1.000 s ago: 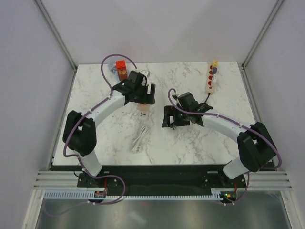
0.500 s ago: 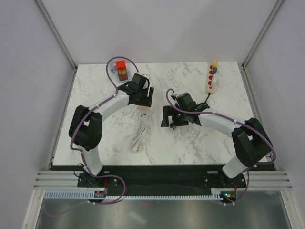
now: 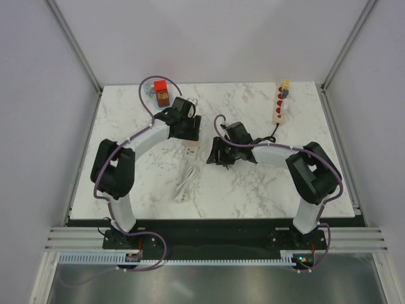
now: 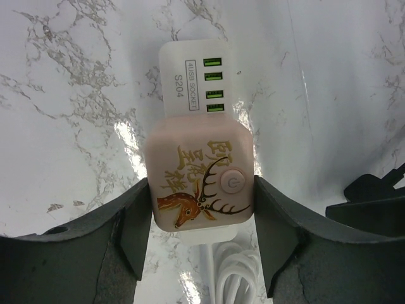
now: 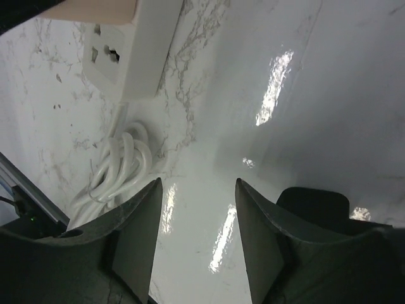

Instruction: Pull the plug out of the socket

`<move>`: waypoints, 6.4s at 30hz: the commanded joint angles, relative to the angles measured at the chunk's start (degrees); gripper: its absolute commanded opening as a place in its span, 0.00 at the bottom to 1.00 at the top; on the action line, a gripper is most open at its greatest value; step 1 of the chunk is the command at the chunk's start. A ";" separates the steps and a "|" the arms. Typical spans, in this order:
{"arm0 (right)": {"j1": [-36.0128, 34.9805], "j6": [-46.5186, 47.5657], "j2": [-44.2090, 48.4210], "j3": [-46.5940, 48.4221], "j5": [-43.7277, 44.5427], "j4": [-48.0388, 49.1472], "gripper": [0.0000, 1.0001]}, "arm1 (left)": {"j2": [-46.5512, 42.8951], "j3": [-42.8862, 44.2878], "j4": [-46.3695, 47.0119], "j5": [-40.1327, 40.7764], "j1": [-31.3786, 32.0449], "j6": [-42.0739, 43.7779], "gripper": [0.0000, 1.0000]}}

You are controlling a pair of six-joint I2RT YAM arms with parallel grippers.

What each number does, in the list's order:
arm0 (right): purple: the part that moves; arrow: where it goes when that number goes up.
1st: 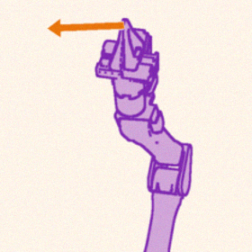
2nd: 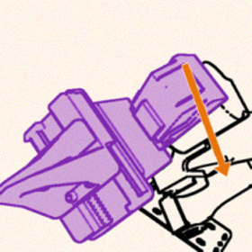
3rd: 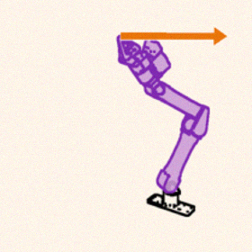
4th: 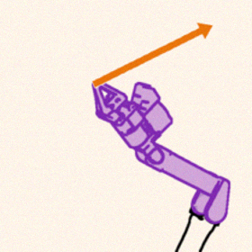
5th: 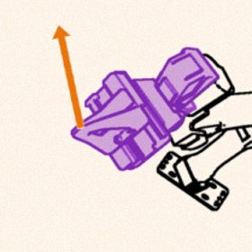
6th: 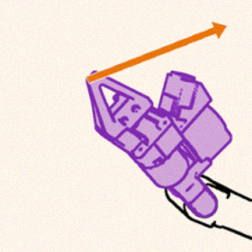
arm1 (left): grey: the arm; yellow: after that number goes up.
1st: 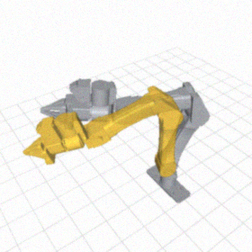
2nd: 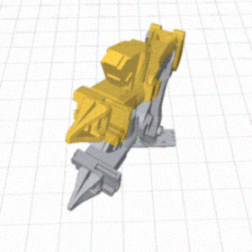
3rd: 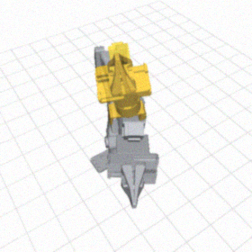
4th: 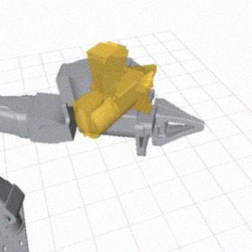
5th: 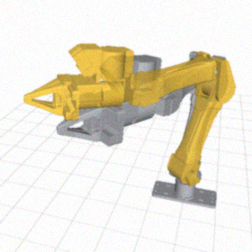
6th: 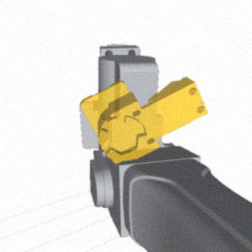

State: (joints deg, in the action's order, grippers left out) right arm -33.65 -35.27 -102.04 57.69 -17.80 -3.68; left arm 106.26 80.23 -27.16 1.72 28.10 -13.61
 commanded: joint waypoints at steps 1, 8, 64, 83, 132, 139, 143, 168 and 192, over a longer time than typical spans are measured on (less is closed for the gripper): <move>0.16 -2.09 -1.75 5.14 -2.15 5.09 0.59 | -2.18 -2.44 2.46 -5.57 -1.03 -0.89 0.02; 3.94 -5.86 -6.67 10.86 -4.17 5.44 0.70 | -7.29 -8.50 6.59 -9.18 -1.03 -1.07 0.02; 4.64 -6.14 -20.83 9.46 5.14 14.67 0.00 | -15.64 -15.87 17.48 -23.51 -4.63 -10.55 0.02; 4.56 -2.53 -21.98 8.40 11.91 11.24 0.00 | -21.18 -19.58 21.80 -27.12 -8.67 -19.53 0.02; 4.56 -2.35 -21.89 9.19 5.67 11.59 0.00 | -5.62 -10.35 6.94 -20.70 -4.28 -8.10 0.72; 4.64 -1.91 -22.15 9.11 5.32 11.85 0.00 | -10.72 -14.48 6.42 -12.36 -4.01 -7.66 0.97; 4.64 -2.17 -22.41 8.84 4.80 12.30 0.00 | -10.02 -15.71 7.73 -14.62 -3.84 -8.89 0.94; 4.56 -1.56 -21.71 8.05 10.24 11.42 0.00 | -23.64 -29.16 32.77 -16.75 -6.21 -19.88 0.02; 5.88 -0.77 -20.66 9.55 10.16 9.04 0.00 | -28.55 -30.47 33.46 -19.20 -8.67 -24.17 0.02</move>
State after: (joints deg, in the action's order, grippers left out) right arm -30.61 -45.45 -119.98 69.52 -19.59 16.47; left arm 86.52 50.41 -7.40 -11.51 23.75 -31.77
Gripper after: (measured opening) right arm 0.396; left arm 0.677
